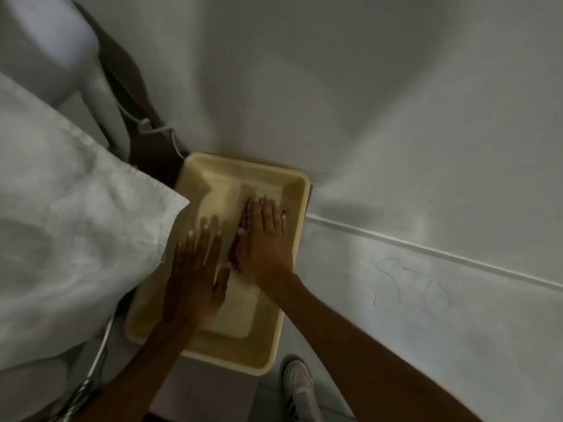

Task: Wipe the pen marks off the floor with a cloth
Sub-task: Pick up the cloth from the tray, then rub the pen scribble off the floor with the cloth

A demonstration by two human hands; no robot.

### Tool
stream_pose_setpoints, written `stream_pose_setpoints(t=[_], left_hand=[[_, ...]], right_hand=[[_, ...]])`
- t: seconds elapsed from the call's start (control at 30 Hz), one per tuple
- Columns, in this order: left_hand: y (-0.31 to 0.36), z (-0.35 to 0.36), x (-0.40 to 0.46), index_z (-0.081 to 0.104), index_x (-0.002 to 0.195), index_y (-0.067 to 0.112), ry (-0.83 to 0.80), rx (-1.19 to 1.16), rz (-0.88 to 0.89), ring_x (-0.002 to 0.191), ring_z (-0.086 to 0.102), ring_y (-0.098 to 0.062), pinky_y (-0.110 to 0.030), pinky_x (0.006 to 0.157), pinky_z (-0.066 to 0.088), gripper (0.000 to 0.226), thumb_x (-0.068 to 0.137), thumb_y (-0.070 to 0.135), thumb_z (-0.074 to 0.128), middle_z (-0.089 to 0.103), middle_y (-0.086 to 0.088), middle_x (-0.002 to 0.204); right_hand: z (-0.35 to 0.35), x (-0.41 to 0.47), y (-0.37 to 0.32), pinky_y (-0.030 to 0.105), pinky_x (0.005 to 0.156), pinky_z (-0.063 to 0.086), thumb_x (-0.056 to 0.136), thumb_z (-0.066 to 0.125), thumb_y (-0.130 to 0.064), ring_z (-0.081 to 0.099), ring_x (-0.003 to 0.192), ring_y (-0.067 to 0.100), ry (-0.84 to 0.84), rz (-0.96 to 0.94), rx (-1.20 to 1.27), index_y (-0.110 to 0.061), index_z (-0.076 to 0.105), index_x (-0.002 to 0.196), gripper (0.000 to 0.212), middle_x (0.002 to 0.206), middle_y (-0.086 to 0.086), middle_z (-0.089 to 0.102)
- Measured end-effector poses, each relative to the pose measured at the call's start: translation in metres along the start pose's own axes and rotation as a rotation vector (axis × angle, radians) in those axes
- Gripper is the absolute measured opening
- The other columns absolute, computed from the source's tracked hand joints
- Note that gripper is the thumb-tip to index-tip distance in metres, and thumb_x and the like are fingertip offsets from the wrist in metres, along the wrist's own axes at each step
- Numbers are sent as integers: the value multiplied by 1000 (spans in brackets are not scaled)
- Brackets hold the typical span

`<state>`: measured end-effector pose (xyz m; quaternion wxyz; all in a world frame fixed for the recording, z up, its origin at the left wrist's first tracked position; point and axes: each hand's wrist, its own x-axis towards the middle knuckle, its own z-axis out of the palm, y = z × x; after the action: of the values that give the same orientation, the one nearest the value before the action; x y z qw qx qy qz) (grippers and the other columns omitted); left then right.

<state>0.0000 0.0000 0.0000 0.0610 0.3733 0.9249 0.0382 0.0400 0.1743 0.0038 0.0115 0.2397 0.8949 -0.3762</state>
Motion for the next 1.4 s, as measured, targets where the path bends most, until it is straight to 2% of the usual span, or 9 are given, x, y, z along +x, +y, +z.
stream_pose_setpoints(t=[0.13, 0.23, 0.5, 0.6, 0.67, 0.83, 1.07, 1.2, 1.4], left_hand=[[-6, 30, 7, 25, 171, 12, -3, 49, -86, 167, 13, -38, -59, 135, 20, 70, 110, 47, 29, 18, -15, 180], [4, 37, -1, 29, 168, 6, -23, -4, -163, 164, 13, -41, -64, 133, 23, 71, 109, 45, 30, 23, -20, 177], [81, 6, -26, 27, 169, 5, 109, -66, -256, 164, 13, -46, -67, 131, 21, 73, 112, 51, 24, 23, -22, 177], [118, 8, -44, 29, 168, 3, 121, -22, -232, 162, 19, -52, -64, 131, 19, 74, 113, 50, 20, 21, -24, 176], [147, 16, -57, 29, 168, 3, 114, 21, -155, 162, 16, -51, -57, 135, 8, 73, 113, 49, 21, 15, -24, 177], [229, 61, -89, 14, 173, 10, 5, 34, 33, 166, -18, -30, -42, 137, -13, 77, 111, 55, 22, -9, -15, 181], [329, 172, -105, 15, 171, 10, -273, 47, 136, 165, -1, -35, -46, 138, -4, 79, 110, 59, 20, 0, -16, 179], [358, 247, -92, 7, 172, 13, -368, 21, 141, 166, -3, -35, -55, 138, 10, 79, 109, 59, 18, -2, -16, 180], [351, 360, -59, 7, 173, 10, -408, 49, 150, 167, -7, -38, -55, 138, 6, 81, 107, 56, 16, -3, -19, 181]], right_hand=[[33, 27, 14, 59, 135, -14, 107, 47, -39, -21, 164, 43, -84, 101, -84, -8, -9, 169, 89, 177, 24, -17], [42, 26, 17, 64, 133, -14, 97, 57, -18, -29, 161, 44, -120, 80, -101, -9, -11, 169, 99, 176, 24, -23], [-45, 2, 3, 62, 136, 2, 80, 69, 10, 4, 163, 52, -30, -45, 256, 9, 26, 161, 92, 172, 33, 20], [-74, -57, 31, 66, 135, 5, 85, 59, -9, -8, 163, 40, 58, -127, 310, 7, 20, 163, 89, 174, 31, 18], [-83, -102, 73, 60, 136, 3, 88, 37, -25, -23, 162, 29, 77, -115, 277, -6, 7, 165, 85, 178, 20, 3], [-76, -220, 220, 56, 136, 5, 95, 50, 9, -53, 146, 3, -85, 143, 33, -41, -32, 154, 113, 161, -22, -49], [-66, -332, 399, 52, 138, -3, 95, 45, 13, -33, 161, 33, -236, 436, -49, -27, -16, 162, 99, 172, 0, -30], [-53, -348, 476, 51, 137, -10, 102, 51, 4, -35, 160, 33, -230, 512, -84, -22, -10, 168, 94, 178, 6, -23], [11, -348, 568, 52, 136, -13, 101, 60, -1, -28, 163, 38, -114, 569, -56, -24, -12, 165, 99, 179, 9, -20]])
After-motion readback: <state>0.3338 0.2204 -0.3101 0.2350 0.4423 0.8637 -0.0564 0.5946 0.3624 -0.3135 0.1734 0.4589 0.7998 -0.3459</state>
